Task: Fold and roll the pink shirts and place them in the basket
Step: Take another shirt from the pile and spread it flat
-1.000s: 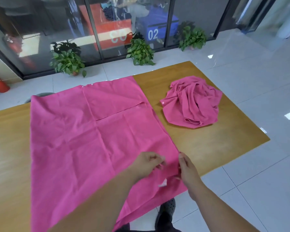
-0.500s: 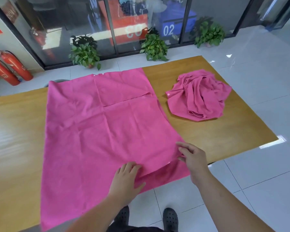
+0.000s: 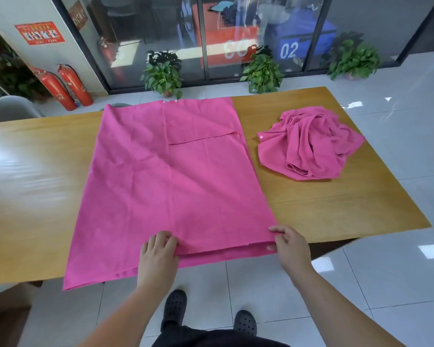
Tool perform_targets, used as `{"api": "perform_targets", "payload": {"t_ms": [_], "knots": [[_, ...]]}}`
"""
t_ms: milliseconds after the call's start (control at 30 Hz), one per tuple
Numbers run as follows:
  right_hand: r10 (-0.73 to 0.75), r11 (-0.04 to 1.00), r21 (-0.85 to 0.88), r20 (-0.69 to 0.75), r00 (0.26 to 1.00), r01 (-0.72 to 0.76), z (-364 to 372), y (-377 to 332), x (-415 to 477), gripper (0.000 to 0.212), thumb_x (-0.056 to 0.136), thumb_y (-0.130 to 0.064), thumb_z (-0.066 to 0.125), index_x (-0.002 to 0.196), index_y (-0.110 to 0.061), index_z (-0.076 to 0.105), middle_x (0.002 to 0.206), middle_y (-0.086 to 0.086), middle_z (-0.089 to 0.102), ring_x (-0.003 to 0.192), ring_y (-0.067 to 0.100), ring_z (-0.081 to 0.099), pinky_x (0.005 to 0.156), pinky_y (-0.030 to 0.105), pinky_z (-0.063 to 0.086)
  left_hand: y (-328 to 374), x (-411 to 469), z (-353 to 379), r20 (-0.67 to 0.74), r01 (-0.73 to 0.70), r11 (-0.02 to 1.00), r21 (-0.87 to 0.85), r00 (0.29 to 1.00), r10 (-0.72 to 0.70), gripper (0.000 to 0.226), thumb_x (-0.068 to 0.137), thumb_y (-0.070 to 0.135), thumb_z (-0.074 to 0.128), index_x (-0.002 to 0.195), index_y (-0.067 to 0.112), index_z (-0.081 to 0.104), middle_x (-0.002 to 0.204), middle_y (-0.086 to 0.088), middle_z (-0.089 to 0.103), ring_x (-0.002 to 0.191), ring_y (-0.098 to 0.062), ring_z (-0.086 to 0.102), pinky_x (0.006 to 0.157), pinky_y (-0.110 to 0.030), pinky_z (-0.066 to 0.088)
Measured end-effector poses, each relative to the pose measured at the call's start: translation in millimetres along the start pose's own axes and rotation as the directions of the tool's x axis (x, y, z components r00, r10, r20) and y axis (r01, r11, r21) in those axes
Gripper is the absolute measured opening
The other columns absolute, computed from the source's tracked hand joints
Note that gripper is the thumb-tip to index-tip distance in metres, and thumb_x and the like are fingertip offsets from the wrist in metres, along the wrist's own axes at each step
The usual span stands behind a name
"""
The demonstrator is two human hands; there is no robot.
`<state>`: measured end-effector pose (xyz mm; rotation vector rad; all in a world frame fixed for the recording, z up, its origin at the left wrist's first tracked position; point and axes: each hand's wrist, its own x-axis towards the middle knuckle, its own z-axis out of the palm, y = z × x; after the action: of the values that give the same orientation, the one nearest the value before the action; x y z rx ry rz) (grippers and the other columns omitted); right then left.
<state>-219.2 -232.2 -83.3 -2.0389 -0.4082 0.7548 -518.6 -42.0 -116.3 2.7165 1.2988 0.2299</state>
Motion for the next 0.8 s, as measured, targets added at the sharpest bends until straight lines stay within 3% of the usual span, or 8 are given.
{"api": "perform_targets", "payload": {"t_ms": [67, 133, 233, 300, 433, 600, 700, 800], "knots": [[0.043, 0.990, -0.140, 0.083, 0.996, -0.031, 0, 13, 2, 0.038, 0.102, -0.004, 0.050, 0.097, -0.034, 0.073, 0.099, -0.003, 0.077, 0.078, 0.017, 0.075, 0.053, 0.024, 0.049, 0, -7, 10, 0.032, 0.017, 1.000, 0.023, 0.999, -0.018, 0.036, 0.064, 0.007, 0.087, 0.091, 0.020, 0.068, 0.104, 0.000, 0.058, 0.091, -0.030, 0.055, 0.074, -0.044, 0.047], [0.044, 0.991, -0.130, 0.094, 0.995, -0.032, 0, 10, 4, 0.037, 0.103, -0.003, 0.050, 0.095, -0.030, 0.074, 0.099, -0.002, 0.077, 0.077, 0.015, 0.076, 0.050, 0.019, 0.047, 4, -9, 11, 0.001, 0.063, 0.998, 0.007, 0.998, -0.063, 0.028, 0.069, 0.008, 0.084, 0.088, 0.019, 0.068, 0.098, 0.001, 0.057, 0.088, -0.030, 0.054, 0.073, -0.044, 0.046], [-0.066, 0.997, 0.033, -0.032, 0.997, 0.067, -5, -3, -5, 0.032, 0.102, -0.004, 0.055, 0.095, -0.027, 0.075, 0.092, -0.007, 0.078, 0.075, 0.008, 0.075, 0.063, 0.025, 0.050, 11, -12, 2, -0.123, 0.095, 0.995, -0.035, 0.987, -0.099, 0.015, 0.082, 0.007, 0.073, 0.093, 0.016, 0.069, 0.103, 0.000, 0.058, 0.091, -0.029, 0.054, 0.078, -0.044, 0.043], [-0.090, 0.994, 0.054, -0.120, 0.989, 0.097, -8, -1, -11, 0.031, 0.101, -0.007, 0.057, 0.093, -0.031, 0.075, 0.085, -0.011, 0.077, 0.072, 0.006, 0.072, 0.065, 0.029, 0.051, 12, -13, -2, -0.145, 0.099, 0.994, -0.041, 0.984, -0.104, 0.015, 0.082, 0.008, 0.075, 0.093, 0.015, 0.069, 0.104, 0.000, 0.057, 0.092, -0.028, 0.052, 0.079, -0.043, 0.041], [0.012, 0.989, -0.149, -0.038, 0.999, -0.018, -5, 21, -12, 0.028, 0.101, -0.013, 0.056, 0.096, -0.038, 0.066, 0.089, -0.013, 0.075, 0.071, 0.010, 0.074, 0.070, 0.042, 0.059, 9, -26, 13, -0.013, 0.130, 0.991, 0.016, 0.991, -0.130, 0.022, 0.076, 0.012, 0.085, 0.089, 0.019, 0.068, 0.099, 0.001, 0.055, 0.088, -0.027, 0.053, 0.077, -0.042, 0.045], [0.169, 0.979, -0.097, -0.090, 0.982, -0.177, -5, 33, -6, 0.016, 0.099, -0.014, 0.064, 0.102, -0.026, 0.054, 0.089, -0.003, 0.073, 0.065, 0.014, 0.076, 0.065, 0.039, 0.057, 20, -41, 21, 0.073, 0.370, 0.928, -0.044, 0.928, -0.366, 0.018, 0.089, 0.028, 0.073, 0.102, 0.025, 0.061, 0.101, 0.004, 0.052, 0.096, -0.024, 0.052, 0.085, -0.042, 0.046], [0.200, 0.968, -0.139, -0.078, 0.977, -0.209, -5, 43, -3, 0.011, 0.096, -0.021, 0.069, 0.101, -0.023, 0.060, 0.083, -0.004, 0.076, 0.067, 0.016, 0.075, 0.068, 0.037, 0.057, 31, -45, 23, 0.163, 0.624, 0.729, -0.280, 0.779, -0.605, 0.020, 0.089, 0.026, 0.069, 0.101, 0.024, 0.053, 0.101, 0.002, 0.055, 0.094, -0.026, 0.058, 0.084, -0.046, 0.050], [0.225, 0.964, -0.130, -0.077, 0.971, -0.233, -3, 55, 3, 0.015, 0.094, -0.037, 0.072, 0.094, -0.022, 0.068, 0.082, -0.002, 0.075, 0.077, 0.022, 0.074, 0.079, 0.047, 0.061, 38, -40, 25, 0.323, 0.773, 0.297, -0.561, 0.535, -0.781, 0.015, 0.095, 0.021, 0.060, 0.102, 0.016, 0.048, 0.100, -0.013, 0.063, 0.079, -0.031, 0.063, 0.072, -0.046, 0.055]]}}
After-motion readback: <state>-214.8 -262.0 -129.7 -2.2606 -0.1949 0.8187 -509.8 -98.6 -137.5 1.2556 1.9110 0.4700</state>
